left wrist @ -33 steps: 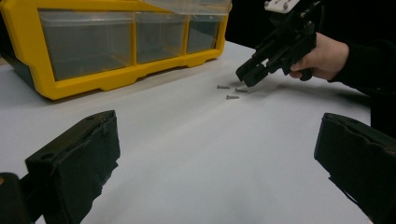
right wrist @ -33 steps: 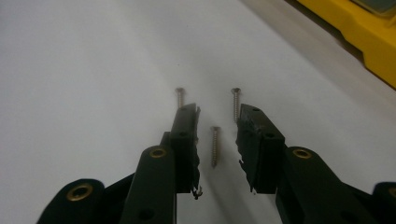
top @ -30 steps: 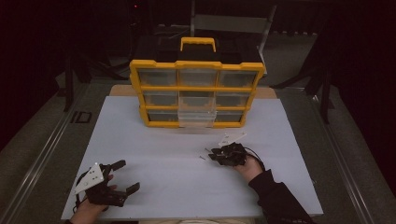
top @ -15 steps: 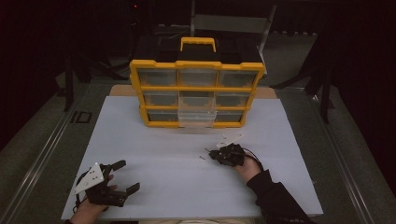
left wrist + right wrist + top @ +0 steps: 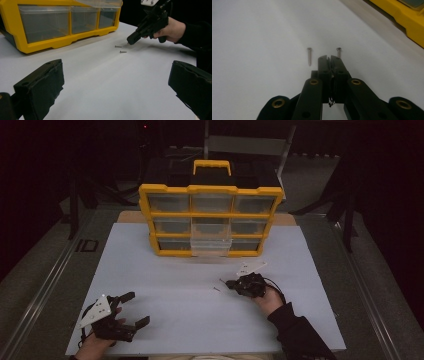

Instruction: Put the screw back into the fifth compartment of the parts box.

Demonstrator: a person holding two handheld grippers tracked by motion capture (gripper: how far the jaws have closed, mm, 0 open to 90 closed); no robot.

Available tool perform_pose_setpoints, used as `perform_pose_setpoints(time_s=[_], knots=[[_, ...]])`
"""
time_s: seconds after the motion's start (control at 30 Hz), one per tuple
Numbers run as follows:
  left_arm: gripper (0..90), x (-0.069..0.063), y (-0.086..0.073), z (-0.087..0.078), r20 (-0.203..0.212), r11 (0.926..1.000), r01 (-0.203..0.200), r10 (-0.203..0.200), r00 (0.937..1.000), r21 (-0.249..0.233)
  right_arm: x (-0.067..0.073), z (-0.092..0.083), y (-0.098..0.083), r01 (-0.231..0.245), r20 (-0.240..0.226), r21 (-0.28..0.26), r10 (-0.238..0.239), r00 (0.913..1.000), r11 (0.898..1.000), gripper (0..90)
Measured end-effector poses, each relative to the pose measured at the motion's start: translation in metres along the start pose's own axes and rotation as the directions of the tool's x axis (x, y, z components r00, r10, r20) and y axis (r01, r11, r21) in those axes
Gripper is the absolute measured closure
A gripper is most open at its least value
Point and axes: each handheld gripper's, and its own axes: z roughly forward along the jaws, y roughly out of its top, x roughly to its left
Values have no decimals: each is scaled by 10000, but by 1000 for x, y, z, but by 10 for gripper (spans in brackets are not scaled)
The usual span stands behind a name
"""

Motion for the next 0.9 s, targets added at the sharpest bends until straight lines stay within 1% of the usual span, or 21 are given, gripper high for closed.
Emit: perform_pose_setpoints(time_s=[0.2, 0.4, 0.43, 0.47, 0.5, 0.53, 0.73, 0.77, 0.8, 0.87, 0.9], knots=[[12, 0, 0, 0, -10, 10000, 7, -7, 10000, 0, 0, -11, 0, -52, -13, -178, 52, 10000, 9998, 876], [11, 0, 0, 0, -16, 10000, 11, -11, 10000, 16, -1, -24, 1, -163, 78, -431, 166, 9998, 9989, 877], [11, 0, 0, 0, -16, 10000, 11, -11, 10000, 16, -1, -24, 1, -163, 78, -431, 166, 9998, 9989, 877], [11, 0, 0, 0, -13, 10000, 1, -1, 10000, 0, 0, -29, 2, -167, 120, -534, 173, 9998, 9984, 877], [11, 0, 0, 0, -13, 10000, 1, -1, 10000, 0, 0, -29, 2, -167, 120, -534, 173, 9998, 9984, 877], [11, 0, 0, 0, -10, 10000, -3, 3, 10000, 4, 0, -35, 4, -152, 168, -663, 164, 9997, 9977, 877], [11, 0, 0, 1, 39, 10000, 16, -16, 10000, -20, 2, -52, 11, -82, 248, -956, 106, 9996, 9954, 877], [11, 0, 0, 1, 39, 10000, 16, -16, 10000, -20, 2, -52, 11, -82, 248, -956, 106, 9996, 9954, 877], [11, 0, 0, 1, 26, 10000, 28, -28, 10000, -8, 2, -59, 15, -2, 274, -1110, 33, 9996, 9938, 878], [11, 0, 0, 1, 23, 10000, 27, -27, 10000, -11, 3, -66, 19, 51, 329, -1241, -10, 9995, 9923, 877], [11, 0, 0, 1, 23, 10000, 27, -27, 10000, -11, 3, -66, 19, 51, 329, -1241, -10, 9995, 9923, 877]])
